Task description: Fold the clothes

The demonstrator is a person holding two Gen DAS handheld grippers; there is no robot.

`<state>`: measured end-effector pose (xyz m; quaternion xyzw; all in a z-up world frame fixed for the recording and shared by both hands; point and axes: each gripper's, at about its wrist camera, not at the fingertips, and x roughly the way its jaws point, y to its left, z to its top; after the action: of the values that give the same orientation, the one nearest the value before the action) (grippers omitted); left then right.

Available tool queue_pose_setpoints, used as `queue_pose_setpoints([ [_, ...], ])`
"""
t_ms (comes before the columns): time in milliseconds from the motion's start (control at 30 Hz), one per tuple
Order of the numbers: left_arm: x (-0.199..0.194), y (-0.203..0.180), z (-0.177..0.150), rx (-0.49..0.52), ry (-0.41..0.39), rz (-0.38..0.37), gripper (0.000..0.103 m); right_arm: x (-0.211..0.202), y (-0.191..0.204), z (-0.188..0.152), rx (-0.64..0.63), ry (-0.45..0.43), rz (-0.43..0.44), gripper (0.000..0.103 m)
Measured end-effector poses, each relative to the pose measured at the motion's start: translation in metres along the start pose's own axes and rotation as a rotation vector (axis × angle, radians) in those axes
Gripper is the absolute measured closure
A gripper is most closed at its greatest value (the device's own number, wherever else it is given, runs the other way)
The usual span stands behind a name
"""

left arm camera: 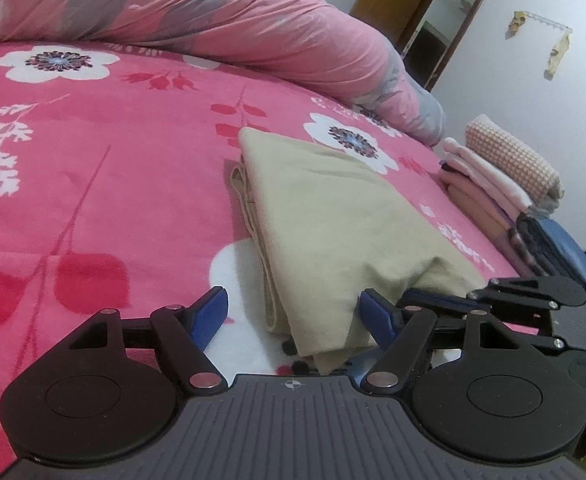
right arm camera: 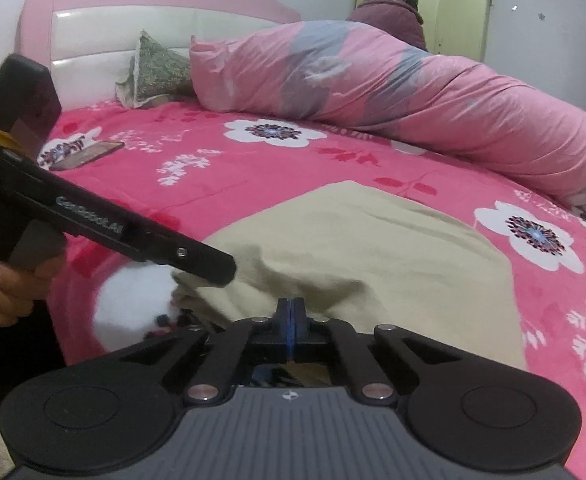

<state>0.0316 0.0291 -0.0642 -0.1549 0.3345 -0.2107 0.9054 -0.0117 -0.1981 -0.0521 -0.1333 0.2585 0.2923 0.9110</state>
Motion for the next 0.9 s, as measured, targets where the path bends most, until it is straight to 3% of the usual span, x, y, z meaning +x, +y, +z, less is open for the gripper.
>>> queue_pose_setpoints([
  [233,-0.002,0.008,0.001,-0.028,-0.013,-0.006,0.03,-0.009,0.001,-0.003,0.023,0.031,0.088,0.103],
  [400,-0.005,0.01,0.001,-0.032,-0.021,-0.007,0.03,-0.025,-0.011,0.011,0.054,-0.051,-0.032,0.103],
  [467,-0.005,0.011,0.002,-0.035,-0.024,-0.005,0.03,-0.018,-0.017,0.012,0.052,-0.03,-0.09,0.103],
  [533,-0.006,0.012,0.003,-0.037,-0.026,-0.003,0.03,-0.002,-0.017,0.009,0.063,0.035,-0.081,0.103],
  [667,-0.007,0.013,0.004,-0.043,-0.031,0.001,0.029,-0.002,0.001,0.007,0.056,0.053,0.128,0.103],
  [733,-0.008,0.014,0.005,-0.046,-0.033,0.002,0.029,-0.014,0.001,0.011,0.061,0.028,0.173,0.103],
  [867,-0.009,0.016,0.006,-0.051,-0.038,0.006,0.029,-0.026,-0.03,0.02,0.141,-0.051,0.012,0.103],
  [900,-0.009,0.016,0.006,-0.052,-0.039,0.007,0.029,-0.021,-0.038,0.019,0.17,-0.038,-0.017,0.103],
])
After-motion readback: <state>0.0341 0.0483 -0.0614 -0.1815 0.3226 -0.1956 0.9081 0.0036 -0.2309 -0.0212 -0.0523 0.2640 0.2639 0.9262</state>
